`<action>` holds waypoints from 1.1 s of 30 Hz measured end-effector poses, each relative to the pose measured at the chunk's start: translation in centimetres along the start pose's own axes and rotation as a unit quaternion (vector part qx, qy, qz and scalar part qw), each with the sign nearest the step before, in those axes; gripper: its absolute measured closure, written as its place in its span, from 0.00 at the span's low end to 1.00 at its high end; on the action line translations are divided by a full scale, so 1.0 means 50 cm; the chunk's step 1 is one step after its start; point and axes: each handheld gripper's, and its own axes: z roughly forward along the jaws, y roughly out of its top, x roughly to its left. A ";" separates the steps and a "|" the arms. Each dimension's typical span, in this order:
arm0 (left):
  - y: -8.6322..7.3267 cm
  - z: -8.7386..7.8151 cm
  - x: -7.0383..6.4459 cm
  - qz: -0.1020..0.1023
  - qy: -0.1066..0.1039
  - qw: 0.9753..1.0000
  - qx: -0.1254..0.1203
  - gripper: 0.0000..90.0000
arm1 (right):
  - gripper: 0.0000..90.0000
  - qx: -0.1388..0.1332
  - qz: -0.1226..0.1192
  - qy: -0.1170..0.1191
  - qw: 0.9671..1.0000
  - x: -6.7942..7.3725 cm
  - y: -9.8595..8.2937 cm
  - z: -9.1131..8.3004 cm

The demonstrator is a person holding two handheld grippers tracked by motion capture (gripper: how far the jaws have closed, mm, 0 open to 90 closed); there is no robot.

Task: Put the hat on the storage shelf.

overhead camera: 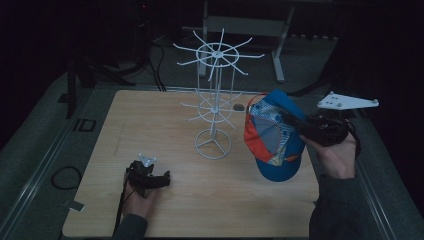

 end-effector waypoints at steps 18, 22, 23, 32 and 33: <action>0.000 0.000 0.000 0.000 0.000 1.000 0.000 0.03 | 0.98 -0.026 -0.007 0.016 1.000 0.006 0.014 -0.018; 0.000 0.000 0.000 0.000 0.000 1.000 0.000 0.03 | 0.98 -0.032 -0.008 0.013 0.999 0.009 0.019 -0.021; 0.000 0.000 0.000 0.000 0.000 1.000 0.000 0.03 | 0.98 -0.034 -0.008 0.013 0.999 0.009 0.020 -0.022; 0.000 0.000 0.000 0.000 0.000 1.000 0.001 0.03 | 0.97 -0.043 -0.006 0.023 0.999 0.012 0.032 -0.026; 0.000 0.000 0.000 0.000 0.000 1.000 0.001 0.03 | 0.97 -0.046 -0.007 0.024 0.999 0.013 0.033 -0.027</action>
